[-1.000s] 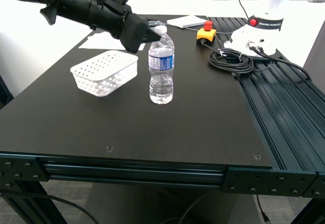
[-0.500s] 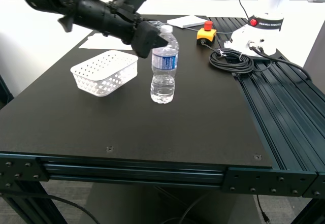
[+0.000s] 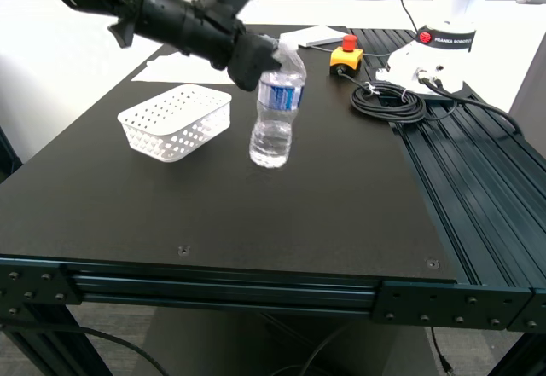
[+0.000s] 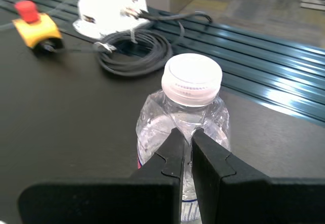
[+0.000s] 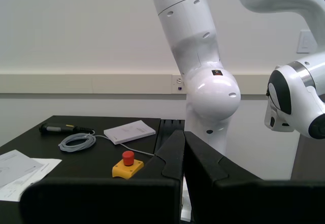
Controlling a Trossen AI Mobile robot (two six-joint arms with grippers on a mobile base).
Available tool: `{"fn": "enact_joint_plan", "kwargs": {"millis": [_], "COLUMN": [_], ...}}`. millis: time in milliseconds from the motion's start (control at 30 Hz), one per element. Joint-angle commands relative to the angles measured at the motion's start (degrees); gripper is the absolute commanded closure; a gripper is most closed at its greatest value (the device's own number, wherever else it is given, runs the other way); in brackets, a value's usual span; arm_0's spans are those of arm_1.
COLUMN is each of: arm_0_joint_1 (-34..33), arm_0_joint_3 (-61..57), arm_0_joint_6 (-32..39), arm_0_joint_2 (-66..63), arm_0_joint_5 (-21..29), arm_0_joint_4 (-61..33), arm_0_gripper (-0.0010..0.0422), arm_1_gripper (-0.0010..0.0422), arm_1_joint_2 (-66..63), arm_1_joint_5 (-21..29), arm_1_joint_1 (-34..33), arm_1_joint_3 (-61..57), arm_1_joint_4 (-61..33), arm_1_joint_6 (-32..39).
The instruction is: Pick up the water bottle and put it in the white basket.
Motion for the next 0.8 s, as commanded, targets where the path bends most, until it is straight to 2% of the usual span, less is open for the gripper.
{"fn": "enact_joint_plan", "kwargs": {"millis": [33,133,267,400,467,533,800], "arm_0_joint_1": [0.04,0.04,0.04,0.02,0.02,0.04,0.04], "arm_0_joint_3": [0.07,0.07,0.07,0.07,0.07,0.07,0.07], "arm_0_joint_6": [0.00,0.02,0.00,0.00,0.00,0.00,0.00], "arm_0_joint_2": [-0.02,-0.02,-0.02,-0.02,-0.02,-0.02,-0.02], "arm_0_joint_5": [0.00,0.00,0.00,0.02,0.00,0.00,-0.02], "arm_0_joint_4": [0.17,0.17,0.17,0.17,0.15,0.15,0.15], "arm_0_gripper": [0.0412,0.0412,0.0412,0.0412,0.0412,0.0412,0.0412], "arm_1_gripper": [0.0413,0.0413,0.0413,0.0413,0.0413,0.0413,0.0413], "arm_1_joint_2": [-4.50,-9.86,-14.25,-14.14,-13.99,-14.01,-13.60], "arm_1_joint_5": [-1.01,-1.11,-5.05,-4.90,-2.86,-1.33,-1.84], "arm_1_joint_1": [1.68,4.81,11.17,19.10,21.68,22.18,22.23], "arm_1_joint_3": [0.11,0.11,0.07,0.04,0.04,0.04,0.04], "arm_1_joint_4": [0.96,0.83,-2.80,-6.03,-6.19,-6.12,-6.16], "arm_1_joint_6": [0.66,0.55,1.51,1.42,1.22,1.77,1.49]}}
